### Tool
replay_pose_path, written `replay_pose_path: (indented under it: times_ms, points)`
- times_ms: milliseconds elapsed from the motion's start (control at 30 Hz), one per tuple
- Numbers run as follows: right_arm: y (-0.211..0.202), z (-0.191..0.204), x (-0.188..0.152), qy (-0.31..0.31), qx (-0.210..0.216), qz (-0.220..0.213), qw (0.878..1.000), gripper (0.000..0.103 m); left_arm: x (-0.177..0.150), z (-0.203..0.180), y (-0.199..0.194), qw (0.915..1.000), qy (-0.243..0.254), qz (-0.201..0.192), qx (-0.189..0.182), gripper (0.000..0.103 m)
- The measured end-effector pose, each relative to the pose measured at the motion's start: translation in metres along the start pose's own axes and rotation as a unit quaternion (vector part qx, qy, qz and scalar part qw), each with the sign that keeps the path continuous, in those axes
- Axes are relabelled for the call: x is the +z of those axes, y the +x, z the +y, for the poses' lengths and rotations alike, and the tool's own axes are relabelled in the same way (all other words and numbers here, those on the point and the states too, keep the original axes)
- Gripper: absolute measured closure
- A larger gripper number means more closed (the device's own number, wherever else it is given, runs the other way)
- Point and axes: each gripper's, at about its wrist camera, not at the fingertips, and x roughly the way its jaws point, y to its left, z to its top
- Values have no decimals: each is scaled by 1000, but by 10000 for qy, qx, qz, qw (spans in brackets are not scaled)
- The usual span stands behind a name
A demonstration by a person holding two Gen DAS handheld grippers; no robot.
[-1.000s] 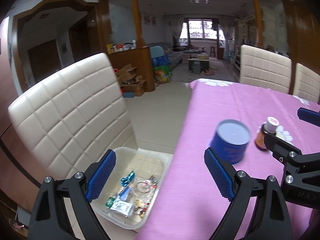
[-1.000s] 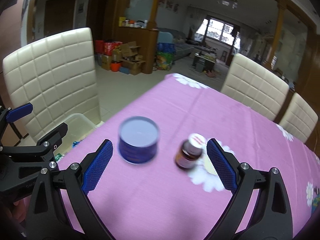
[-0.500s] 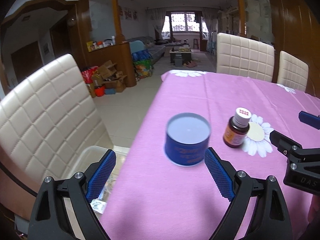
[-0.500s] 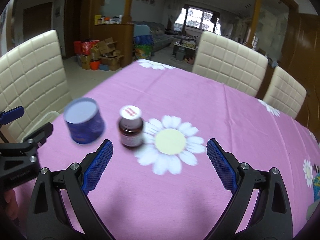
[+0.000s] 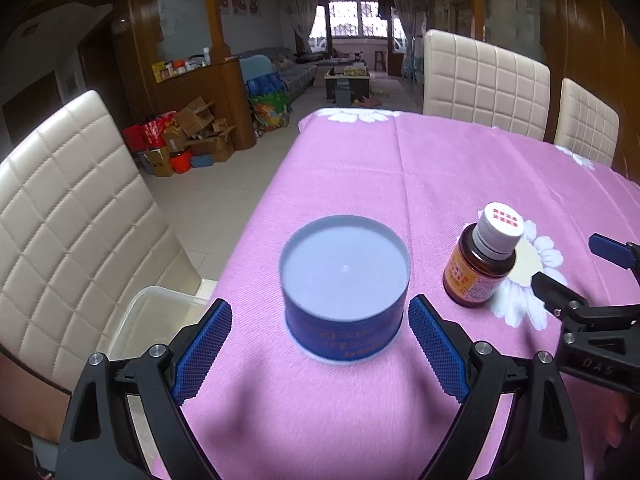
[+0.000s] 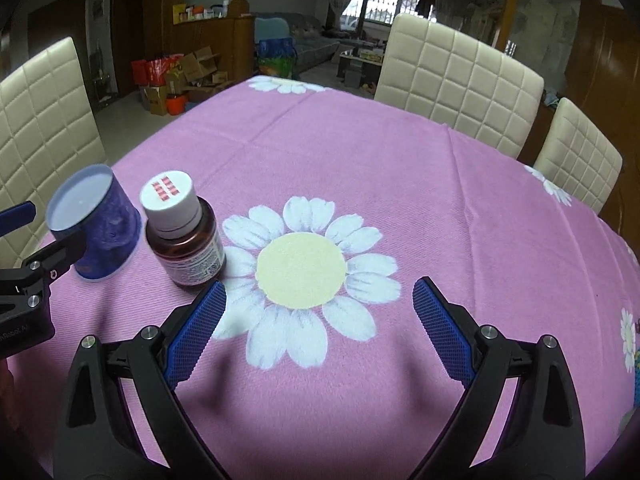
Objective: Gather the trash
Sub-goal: 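Grasp the blue tin with the left tool while the right tool grasps the medicine bottle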
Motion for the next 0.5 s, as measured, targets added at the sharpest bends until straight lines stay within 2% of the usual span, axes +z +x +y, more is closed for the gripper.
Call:
replay_pose_path:
  times_ms: [167, 300, 367, 400, 433, 500]
  points:
    - [25, -5, 3, 99, -58, 241, 9996, 10, 5, -7, 19, 9998, 188, 111, 14, 15]
    - [23, -17, 1, 325, -8, 112, 9994, 10, 5, -8, 25, 9998, 189, 68, -6, 15]
    - [18, -21, -1, 405, 171, 74, 9990, 10, 7, -7, 26, 9997, 116, 73, -209, 16]
    - [18, -20, -2, 389, 266, 124, 9988, 10, 7, -5, 24, 9996, 57, 24, -264, 20]
    - [19, -17, -2, 349, 340, 173, 9987, 10, 7, -4, 23, 9996, 32, -7, -281, 30]
    - [14, -4, -3, 155, 426, 141, 9989, 10, 7, -5, 23, 9997, 59, -16, -236, 29]
